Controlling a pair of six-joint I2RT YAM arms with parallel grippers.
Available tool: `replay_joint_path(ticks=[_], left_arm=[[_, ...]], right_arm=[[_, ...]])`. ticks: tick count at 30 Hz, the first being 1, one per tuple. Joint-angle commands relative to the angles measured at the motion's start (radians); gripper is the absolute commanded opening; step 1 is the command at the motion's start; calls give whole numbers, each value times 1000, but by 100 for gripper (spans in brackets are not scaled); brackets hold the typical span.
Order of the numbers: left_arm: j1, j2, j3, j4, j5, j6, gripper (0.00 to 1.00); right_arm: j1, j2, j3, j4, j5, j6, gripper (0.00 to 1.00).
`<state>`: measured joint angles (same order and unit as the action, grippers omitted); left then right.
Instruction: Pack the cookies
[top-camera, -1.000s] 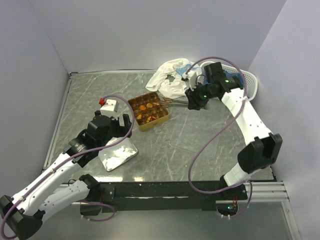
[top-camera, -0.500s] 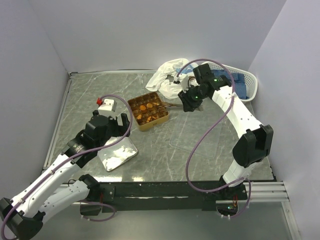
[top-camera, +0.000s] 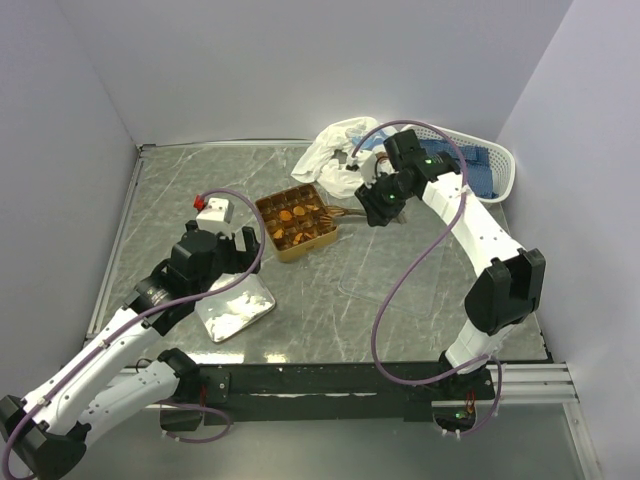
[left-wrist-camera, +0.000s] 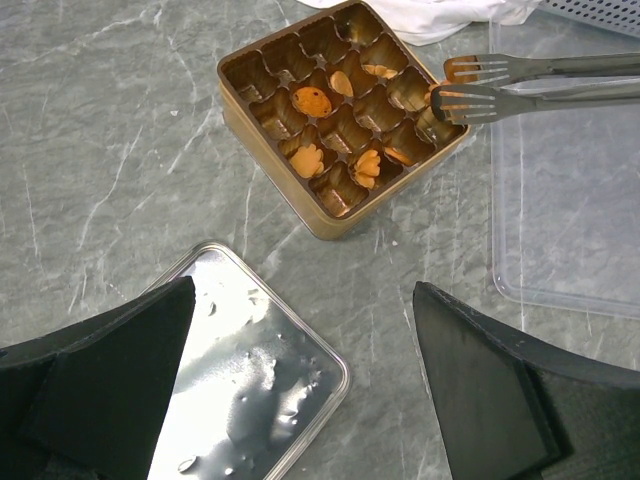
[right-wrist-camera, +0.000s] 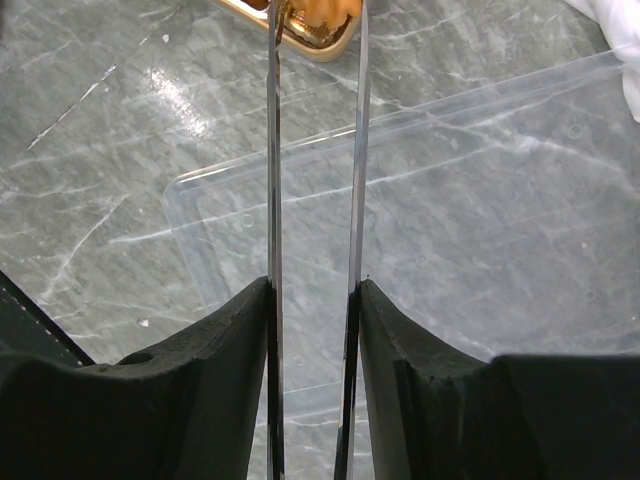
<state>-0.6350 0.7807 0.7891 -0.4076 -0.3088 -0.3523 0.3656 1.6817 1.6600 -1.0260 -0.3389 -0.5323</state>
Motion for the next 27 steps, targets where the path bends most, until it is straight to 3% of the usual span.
replay_joint_path(ticks=[1, 18, 23, 27], left_arm=[[4, 0, -4, 33, 14, 19, 96], [8, -1, -5, 33, 16, 19, 96], [9, -4, -8, 39, 31, 16, 96], [20, -8, -10, 43, 36, 6, 96]], right_arm=[[13, -14, -11, 12, 5, 3, 46], [22, -20, 20, 4, -23, 17, 49], [21, -74, 57, 12, -77, 60, 48], [-4, -178, -5, 47, -106, 86, 47]])
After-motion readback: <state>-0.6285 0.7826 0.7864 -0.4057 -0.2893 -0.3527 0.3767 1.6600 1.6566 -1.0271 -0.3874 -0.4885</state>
